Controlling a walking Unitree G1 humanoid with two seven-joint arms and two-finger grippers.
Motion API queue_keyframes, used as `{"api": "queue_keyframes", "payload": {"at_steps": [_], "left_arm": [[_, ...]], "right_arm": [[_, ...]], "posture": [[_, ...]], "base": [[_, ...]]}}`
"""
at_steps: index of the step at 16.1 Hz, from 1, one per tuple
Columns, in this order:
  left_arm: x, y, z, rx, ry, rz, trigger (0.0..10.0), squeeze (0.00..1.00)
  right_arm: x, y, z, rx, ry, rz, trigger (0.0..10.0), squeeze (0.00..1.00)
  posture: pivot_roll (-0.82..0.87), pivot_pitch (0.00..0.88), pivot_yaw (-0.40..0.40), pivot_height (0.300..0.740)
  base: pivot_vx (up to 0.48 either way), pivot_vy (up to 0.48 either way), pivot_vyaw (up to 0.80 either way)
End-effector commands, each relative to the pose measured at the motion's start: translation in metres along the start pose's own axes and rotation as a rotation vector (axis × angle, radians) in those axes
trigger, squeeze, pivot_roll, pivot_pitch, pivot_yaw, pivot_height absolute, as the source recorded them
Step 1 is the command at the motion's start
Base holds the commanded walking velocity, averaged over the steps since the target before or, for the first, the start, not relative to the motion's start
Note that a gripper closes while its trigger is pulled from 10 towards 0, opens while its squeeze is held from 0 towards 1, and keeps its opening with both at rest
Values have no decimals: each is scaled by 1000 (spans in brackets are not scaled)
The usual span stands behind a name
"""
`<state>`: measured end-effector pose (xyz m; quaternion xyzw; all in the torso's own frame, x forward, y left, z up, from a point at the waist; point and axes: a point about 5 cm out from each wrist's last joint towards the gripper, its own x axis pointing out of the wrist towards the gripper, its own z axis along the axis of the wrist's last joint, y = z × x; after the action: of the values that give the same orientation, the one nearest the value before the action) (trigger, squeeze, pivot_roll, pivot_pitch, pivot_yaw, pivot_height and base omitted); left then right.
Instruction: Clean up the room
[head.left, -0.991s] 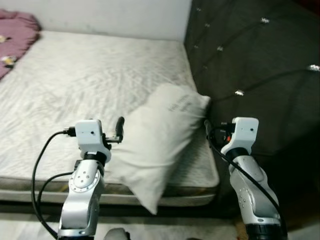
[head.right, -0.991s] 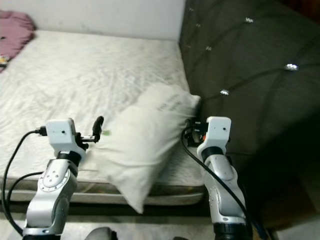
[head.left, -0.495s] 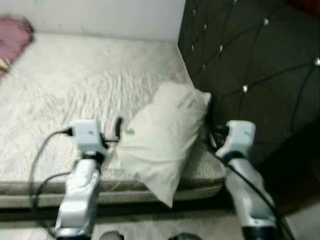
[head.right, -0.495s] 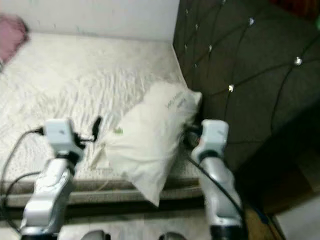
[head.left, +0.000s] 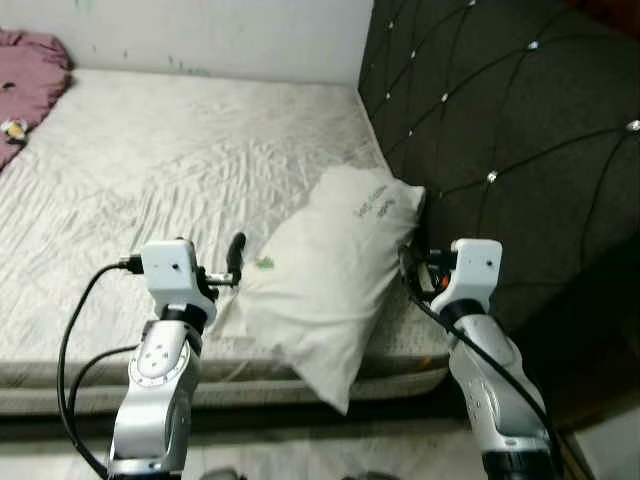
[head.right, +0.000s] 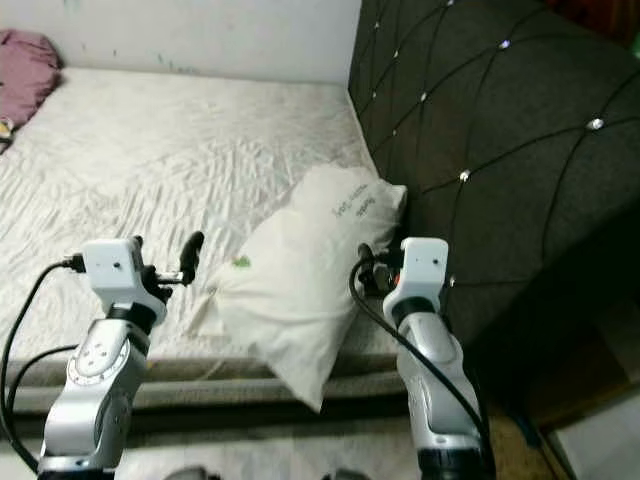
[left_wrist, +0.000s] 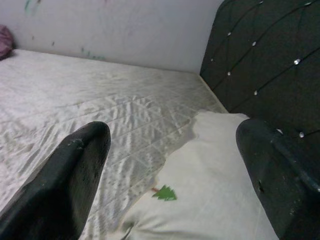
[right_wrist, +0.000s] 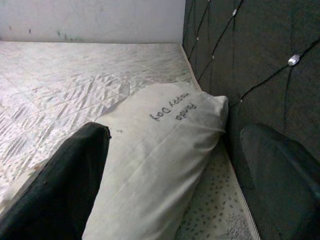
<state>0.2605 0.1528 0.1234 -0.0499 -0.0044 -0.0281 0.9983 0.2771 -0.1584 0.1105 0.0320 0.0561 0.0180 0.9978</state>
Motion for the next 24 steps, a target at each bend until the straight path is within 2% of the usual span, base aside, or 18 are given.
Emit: {"api": "queue_keyframes", "payload": {"at_steps": [1, 9, 17, 19, 22, 24], "left_arm": [[1, -3, 5, -8, -27, -20, 10000, 0], [0, -6, 3, -15, -18, -30, 10000, 0], [-3, -3, -4, -6, 12, 26, 10000, 0], [-2, -1, -2, 2, 1, 34, 10000, 0], [-4, 6, -3, 24, 12, 46, 10000, 0], [-5, 6, -5, 24, 22, 43, 10000, 0]], "right_arm": [[2, -3, 6, -4, -23, -16, 10000, 0], [1, -2, 5, -4, -24, -22, 10000, 0], [0, -6, 3, 5, -15, -46, 10000, 0], [2, -3, 7, -19, -27, -31, 10000, 0], [2, 1, 8, -3, -34, -20, 10000, 0], [2, -1, 6, 2, -29, -23, 10000, 0]], "posture": [[-11, 28, -72, 740], [-9, 15, -70, 740], [-8, 20, -80, 740], [-4, 33, -80, 740], [-3, 30, -68, 740], [-6, 22, -64, 725]], "base": [[375, 0, 0], [373, 0, 0], [0, 0, 0], [0, 0, 0], [0, 0, 0], [0, 0, 0]]}}
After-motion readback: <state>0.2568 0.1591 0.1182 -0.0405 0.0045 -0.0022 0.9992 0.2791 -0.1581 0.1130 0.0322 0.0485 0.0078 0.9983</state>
